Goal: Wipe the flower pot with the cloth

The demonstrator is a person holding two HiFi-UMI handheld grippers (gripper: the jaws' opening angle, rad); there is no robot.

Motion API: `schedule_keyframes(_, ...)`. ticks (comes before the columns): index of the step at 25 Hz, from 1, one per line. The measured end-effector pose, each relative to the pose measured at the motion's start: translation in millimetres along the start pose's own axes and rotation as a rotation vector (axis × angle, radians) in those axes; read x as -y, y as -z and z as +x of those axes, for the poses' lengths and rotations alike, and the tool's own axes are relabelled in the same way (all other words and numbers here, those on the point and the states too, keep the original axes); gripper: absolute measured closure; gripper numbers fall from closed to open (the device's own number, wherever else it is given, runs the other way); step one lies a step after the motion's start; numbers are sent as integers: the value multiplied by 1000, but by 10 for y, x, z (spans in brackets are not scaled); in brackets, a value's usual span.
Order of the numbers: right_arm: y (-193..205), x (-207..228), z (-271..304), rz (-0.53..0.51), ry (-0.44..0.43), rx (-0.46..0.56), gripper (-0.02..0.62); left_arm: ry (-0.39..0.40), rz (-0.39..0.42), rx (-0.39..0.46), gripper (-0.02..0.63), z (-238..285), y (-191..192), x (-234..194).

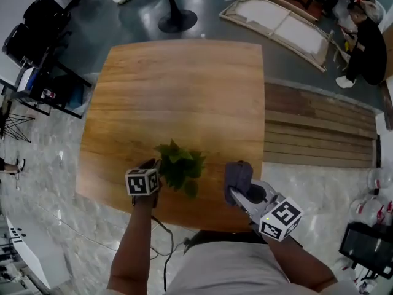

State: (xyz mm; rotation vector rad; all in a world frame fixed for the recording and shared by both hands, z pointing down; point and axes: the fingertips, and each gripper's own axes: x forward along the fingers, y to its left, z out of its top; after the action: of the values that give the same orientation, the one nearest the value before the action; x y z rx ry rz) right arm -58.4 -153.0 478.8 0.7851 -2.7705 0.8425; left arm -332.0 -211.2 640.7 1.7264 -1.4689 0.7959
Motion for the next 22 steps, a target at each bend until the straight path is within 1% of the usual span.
schedule_keyframes(2,79,104,67,25,13,-10,523,27,-7,-37,524,166,41,-34)
schedule_keyframes(7,245,319,204,69,23,-40,523,137,-75,-118,525,504,185,11)
schedule_keyframes(9,258,358,235,74,25,-48,522,169,-82,-133,525,565,213,52)
schedule_keyframes(11,262,396,265,76,26,-56,523,191,-72,-109,559,575,184,91)
schedule_keyframes(13,288,469,305,86,32,-65,522,209,-25,-61,578,562,133,141)
schedule_keyframes(16,343,609,409,97,40,-77,523,257,49,5,586,555,146,237)
schedule_keyframes(19,479,743,563,122,24,-110,523,318,73,61,589,535,252,385)
schedule_keyframes(22,735,836,792,168,-21,-175,523,376,97,111,589,506,384,593)
